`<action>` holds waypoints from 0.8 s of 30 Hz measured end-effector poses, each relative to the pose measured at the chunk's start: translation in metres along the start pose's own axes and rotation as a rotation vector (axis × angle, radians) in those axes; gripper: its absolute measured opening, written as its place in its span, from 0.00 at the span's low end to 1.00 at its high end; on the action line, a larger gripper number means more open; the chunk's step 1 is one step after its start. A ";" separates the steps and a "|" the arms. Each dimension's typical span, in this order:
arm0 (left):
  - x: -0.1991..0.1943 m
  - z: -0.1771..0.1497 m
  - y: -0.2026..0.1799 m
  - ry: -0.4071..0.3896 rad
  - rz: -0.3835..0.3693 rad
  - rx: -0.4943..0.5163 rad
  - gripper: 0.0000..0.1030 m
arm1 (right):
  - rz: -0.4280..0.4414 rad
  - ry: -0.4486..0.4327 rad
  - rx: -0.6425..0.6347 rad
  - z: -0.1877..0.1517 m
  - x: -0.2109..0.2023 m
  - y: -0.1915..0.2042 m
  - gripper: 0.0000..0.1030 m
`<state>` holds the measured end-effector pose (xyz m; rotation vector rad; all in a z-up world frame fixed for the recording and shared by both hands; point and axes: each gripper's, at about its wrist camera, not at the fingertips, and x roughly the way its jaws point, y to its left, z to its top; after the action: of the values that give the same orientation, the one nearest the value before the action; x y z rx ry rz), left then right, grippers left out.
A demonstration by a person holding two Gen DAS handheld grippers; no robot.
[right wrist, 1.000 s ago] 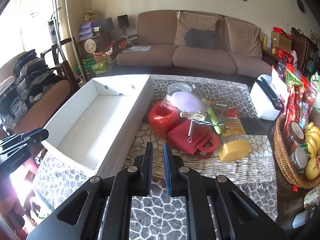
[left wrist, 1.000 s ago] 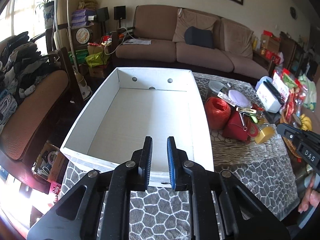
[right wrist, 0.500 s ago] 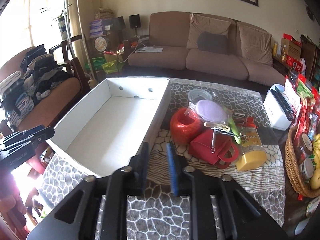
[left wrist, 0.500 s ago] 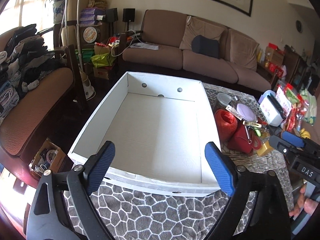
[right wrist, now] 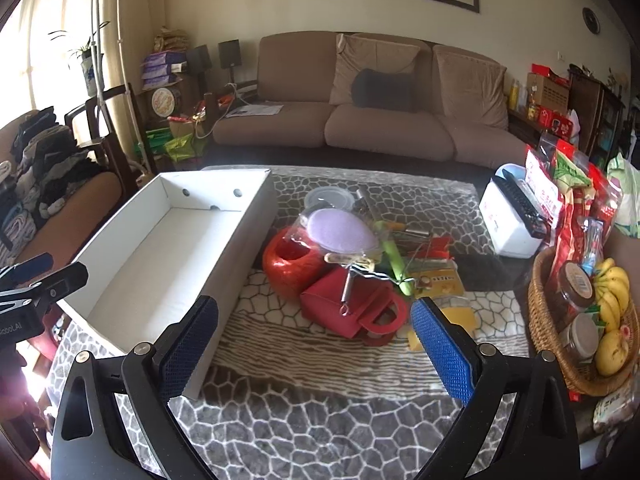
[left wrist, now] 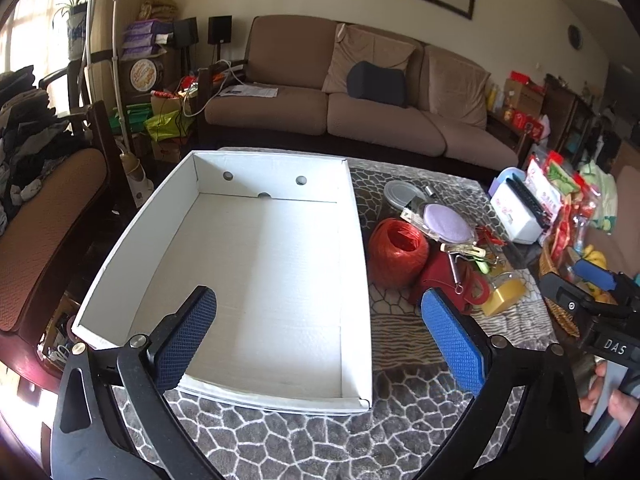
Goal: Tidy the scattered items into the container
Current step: 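Move the left tool from the white box toward the item pile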
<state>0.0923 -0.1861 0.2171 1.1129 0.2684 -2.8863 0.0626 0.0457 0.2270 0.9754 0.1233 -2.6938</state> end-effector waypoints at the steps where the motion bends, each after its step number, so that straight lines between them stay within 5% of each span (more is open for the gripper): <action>1: 0.004 0.001 -0.006 0.009 -0.021 0.005 1.00 | -0.006 0.002 0.004 0.000 0.000 -0.007 0.97; 21: 0.104 0.012 -0.122 0.081 -0.129 0.133 1.00 | -0.093 0.056 0.133 -0.007 0.041 -0.149 1.00; 24: 0.122 0.013 -0.134 0.088 -0.147 0.156 0.90 | -0.078 0.057 0.161 -0.009 0.052 -0.164 0.99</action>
<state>-0.0203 -0.0532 0.1648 1.2999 0.1346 -3.0360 -0.0167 0.1929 0.1843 1.1154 -0.0460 -2.7826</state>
